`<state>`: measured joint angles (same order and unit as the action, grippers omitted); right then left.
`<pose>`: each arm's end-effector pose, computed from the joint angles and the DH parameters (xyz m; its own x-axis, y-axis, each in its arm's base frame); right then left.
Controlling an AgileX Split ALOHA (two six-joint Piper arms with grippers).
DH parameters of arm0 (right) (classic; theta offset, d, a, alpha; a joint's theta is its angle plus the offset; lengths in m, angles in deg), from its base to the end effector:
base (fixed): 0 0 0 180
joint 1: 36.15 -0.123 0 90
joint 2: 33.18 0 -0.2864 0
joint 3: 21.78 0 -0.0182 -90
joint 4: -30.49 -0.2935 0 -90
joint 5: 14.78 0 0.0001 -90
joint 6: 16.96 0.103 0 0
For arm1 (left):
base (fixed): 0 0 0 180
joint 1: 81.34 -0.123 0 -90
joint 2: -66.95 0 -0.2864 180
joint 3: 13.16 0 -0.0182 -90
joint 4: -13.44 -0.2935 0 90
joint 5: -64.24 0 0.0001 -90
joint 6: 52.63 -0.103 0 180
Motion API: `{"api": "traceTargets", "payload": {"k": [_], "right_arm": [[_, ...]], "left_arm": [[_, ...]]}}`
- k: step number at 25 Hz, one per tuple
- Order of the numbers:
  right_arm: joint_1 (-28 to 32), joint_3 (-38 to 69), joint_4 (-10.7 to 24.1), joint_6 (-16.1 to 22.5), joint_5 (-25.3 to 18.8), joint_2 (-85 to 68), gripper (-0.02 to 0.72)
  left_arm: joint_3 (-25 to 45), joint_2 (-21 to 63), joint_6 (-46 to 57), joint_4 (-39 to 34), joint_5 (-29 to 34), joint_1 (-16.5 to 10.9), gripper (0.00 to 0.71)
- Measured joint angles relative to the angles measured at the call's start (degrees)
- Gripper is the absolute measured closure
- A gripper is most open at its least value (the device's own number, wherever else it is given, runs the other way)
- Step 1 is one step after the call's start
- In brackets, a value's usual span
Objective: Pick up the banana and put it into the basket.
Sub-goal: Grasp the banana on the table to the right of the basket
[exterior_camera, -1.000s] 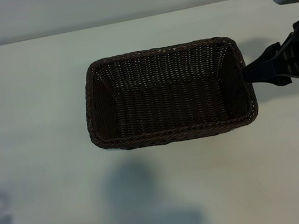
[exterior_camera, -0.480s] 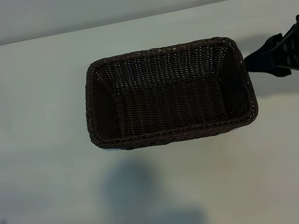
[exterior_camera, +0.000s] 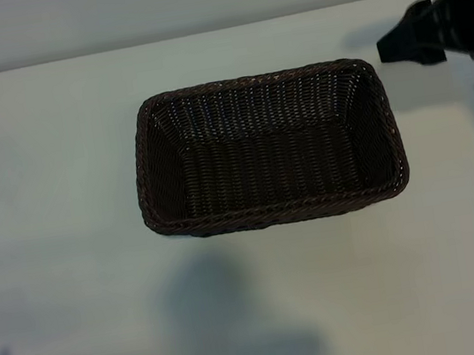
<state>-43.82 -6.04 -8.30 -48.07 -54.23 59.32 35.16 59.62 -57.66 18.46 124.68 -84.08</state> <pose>0.3478 0.0883 0.2612 -0.7738 -0.0927 -0.6266 -0.3615 0.8769 0.3168 0.0406 -0.0059 0.2951 -0.4364 0.0235 -0.8994 0.0401 0.9992 0.0066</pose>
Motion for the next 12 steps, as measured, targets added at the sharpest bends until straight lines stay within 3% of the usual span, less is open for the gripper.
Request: {"api": "traceTargets", "payload": {"k": [6,12], "right_arm": [[0.0,-8.4,15.3,11.3,-7.7,4.6,0.159],[1.0,-9.4,31.9,22.5,-10.5,5.5,0.159]], "left_arm": [[0.0,0.0,0.0,0.0,0.0,0.0,0.169],[0.0,0.0,0.0,0.0,0.0,0.0,0.169]]}}
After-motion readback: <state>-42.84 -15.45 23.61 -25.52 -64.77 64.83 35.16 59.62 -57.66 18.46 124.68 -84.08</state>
